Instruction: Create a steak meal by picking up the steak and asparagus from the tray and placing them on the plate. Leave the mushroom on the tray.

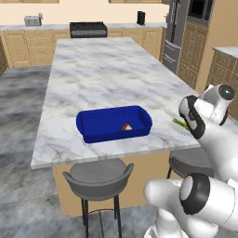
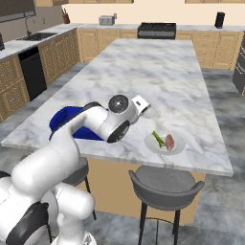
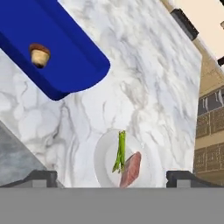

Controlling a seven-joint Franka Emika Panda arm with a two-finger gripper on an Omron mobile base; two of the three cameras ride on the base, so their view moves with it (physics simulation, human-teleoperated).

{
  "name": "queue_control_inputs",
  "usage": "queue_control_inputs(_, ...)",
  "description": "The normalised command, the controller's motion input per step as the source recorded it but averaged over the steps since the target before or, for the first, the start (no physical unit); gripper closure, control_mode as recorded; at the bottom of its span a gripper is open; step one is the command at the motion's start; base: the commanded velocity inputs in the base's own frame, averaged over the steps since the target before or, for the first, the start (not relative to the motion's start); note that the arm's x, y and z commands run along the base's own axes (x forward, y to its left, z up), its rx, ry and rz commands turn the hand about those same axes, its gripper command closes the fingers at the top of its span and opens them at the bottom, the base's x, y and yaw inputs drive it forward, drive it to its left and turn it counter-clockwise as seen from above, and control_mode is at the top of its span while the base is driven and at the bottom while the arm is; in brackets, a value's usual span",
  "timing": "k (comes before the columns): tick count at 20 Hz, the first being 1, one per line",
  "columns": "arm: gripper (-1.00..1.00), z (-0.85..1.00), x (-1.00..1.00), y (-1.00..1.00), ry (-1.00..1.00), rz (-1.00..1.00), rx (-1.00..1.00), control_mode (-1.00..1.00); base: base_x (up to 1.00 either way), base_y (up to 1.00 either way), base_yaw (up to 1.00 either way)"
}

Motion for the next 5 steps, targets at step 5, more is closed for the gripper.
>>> queue_control_inputs(5, -1.00, 0.46, -0.01, 0.23, -0.01, 0.00, -0.10, -1.00, 0.00, 0.00, 0.00)
